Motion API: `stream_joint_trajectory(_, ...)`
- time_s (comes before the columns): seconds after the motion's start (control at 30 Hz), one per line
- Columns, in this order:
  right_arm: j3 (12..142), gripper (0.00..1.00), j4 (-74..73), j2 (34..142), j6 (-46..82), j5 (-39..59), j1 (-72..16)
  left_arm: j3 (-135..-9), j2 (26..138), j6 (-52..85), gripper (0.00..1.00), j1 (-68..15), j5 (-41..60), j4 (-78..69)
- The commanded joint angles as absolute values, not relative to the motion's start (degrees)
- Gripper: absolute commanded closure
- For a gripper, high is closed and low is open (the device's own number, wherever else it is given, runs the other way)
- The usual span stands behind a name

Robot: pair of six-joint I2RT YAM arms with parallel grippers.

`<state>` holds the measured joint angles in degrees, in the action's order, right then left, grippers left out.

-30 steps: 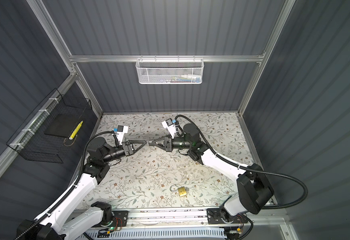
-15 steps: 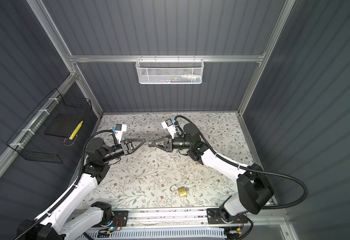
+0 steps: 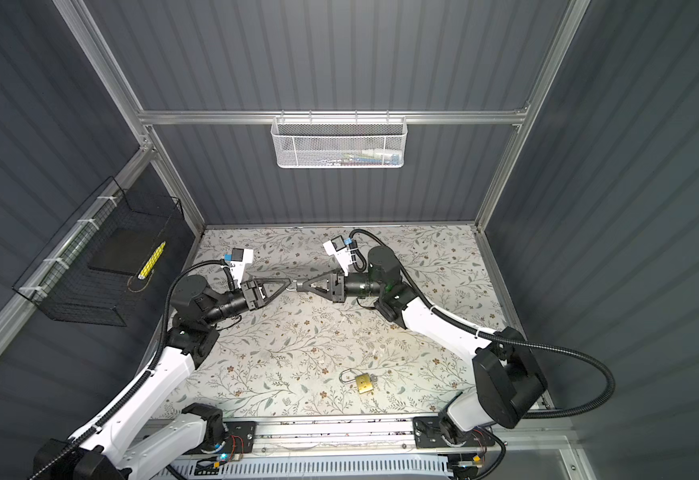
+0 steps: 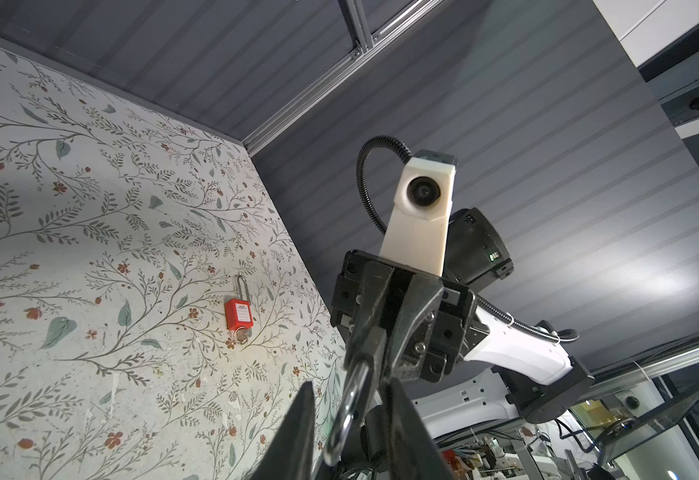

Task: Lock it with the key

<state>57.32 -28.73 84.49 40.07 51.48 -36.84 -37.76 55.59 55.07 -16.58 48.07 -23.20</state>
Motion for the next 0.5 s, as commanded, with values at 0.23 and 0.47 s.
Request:
stream_joint_trajectory(0.23,57.05,1.0,-30.67,83.84,40.34,52.99,-36.39,-36.44,54.32,54.51,0.83,-16.92,49.28,-23.79)
stream_joint_trajectory(0.47,57.08,1.0,-33.19,84.44,43.59,55.63,-36.38,-36.09,54.4,54.03,1.0,-16.88,49.48,-24.47)
